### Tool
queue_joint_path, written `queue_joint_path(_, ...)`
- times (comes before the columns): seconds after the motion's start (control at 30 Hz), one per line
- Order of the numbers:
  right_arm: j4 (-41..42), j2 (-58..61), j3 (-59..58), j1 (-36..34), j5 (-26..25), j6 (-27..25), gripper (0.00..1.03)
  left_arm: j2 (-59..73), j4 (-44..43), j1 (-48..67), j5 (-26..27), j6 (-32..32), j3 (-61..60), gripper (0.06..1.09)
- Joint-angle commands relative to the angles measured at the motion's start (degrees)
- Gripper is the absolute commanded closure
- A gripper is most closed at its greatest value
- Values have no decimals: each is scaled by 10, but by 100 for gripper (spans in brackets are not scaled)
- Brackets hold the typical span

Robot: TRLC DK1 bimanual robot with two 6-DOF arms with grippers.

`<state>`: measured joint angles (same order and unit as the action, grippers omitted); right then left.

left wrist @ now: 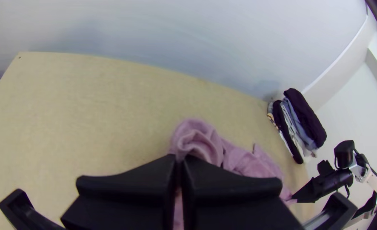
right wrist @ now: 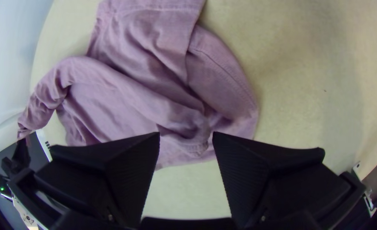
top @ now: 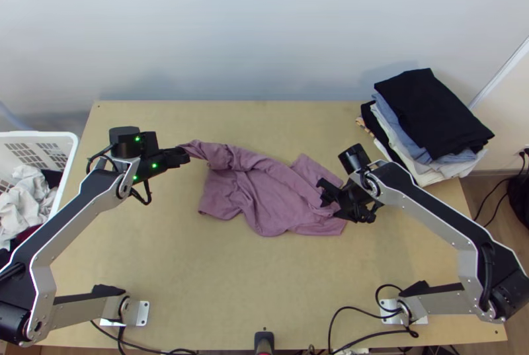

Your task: Fold the t-shirt

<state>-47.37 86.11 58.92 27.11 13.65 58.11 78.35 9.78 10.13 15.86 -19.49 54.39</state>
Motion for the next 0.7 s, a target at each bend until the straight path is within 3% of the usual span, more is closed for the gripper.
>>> queue_joint_path(0.0,0,5,-2,-6,-6,7,46,-15,4,-6,-3,5,-9,105)
queue_joint_path(0.1,7,4,-5,-11,-10,6,48,-14,4,-6,-3,5,-9,105)
queue_joint_path(0.17,20,2,-13,-14,-20,4,57,-12,4,-5,-3,5,-8,105)
queue_joint_path(0.37,30,-4,-28,-14,-52,-19,98,-12,6,-5,-3,5,-3,105)
queue_joint_path(0.67,23,-43,-20,-19,-55,-26,100,-12,8,-6,-3,6,6,105)
